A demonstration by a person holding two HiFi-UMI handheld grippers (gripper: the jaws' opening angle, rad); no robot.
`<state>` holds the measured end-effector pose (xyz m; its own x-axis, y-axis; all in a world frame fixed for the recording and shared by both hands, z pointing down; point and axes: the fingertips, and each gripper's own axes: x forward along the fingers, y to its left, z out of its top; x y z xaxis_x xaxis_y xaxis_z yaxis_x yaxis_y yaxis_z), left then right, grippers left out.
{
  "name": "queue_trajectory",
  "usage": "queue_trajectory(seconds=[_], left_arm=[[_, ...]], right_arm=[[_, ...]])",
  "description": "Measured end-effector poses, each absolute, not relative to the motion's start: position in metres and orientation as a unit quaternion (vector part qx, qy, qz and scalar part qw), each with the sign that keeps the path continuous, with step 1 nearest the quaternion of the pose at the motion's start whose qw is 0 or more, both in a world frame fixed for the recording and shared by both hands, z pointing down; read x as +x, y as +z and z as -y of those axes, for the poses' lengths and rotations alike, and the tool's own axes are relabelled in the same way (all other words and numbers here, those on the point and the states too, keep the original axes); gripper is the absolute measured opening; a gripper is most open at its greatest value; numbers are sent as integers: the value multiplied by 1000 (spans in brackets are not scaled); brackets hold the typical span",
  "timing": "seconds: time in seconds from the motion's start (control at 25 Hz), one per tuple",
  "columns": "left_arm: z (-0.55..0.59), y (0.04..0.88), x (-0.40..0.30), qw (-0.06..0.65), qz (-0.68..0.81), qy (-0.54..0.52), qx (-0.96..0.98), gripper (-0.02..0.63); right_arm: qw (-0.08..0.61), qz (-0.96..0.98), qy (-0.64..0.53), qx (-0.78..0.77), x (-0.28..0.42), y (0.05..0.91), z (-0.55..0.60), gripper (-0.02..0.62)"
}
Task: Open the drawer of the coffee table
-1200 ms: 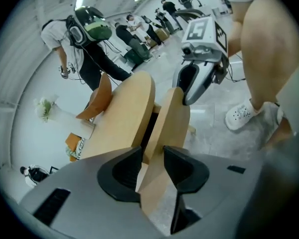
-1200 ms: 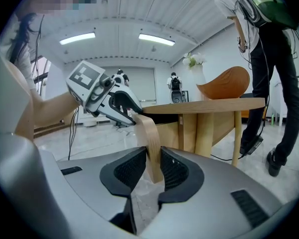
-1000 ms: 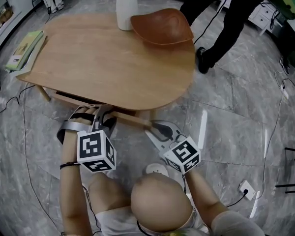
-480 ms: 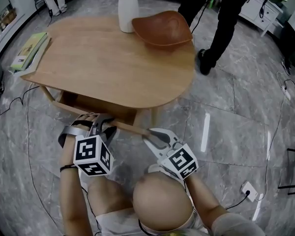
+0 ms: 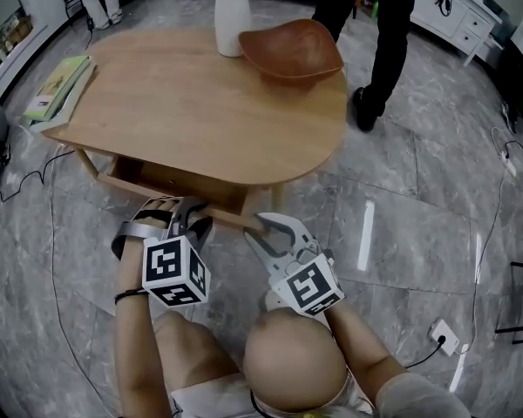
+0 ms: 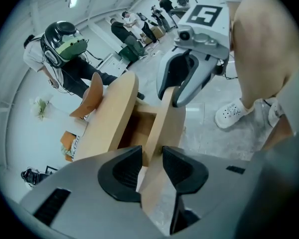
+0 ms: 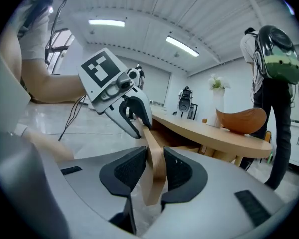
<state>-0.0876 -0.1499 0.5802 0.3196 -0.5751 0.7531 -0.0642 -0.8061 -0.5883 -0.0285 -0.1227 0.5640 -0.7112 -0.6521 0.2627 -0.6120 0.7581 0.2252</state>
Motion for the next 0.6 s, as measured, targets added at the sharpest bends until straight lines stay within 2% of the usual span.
queue_trajectory(seconds=[0.6], left_arm=[[123,582,-93,229,-216,-532,-786,132]], right_arm=[[172,937,-2,305,-32,568,100,101]])
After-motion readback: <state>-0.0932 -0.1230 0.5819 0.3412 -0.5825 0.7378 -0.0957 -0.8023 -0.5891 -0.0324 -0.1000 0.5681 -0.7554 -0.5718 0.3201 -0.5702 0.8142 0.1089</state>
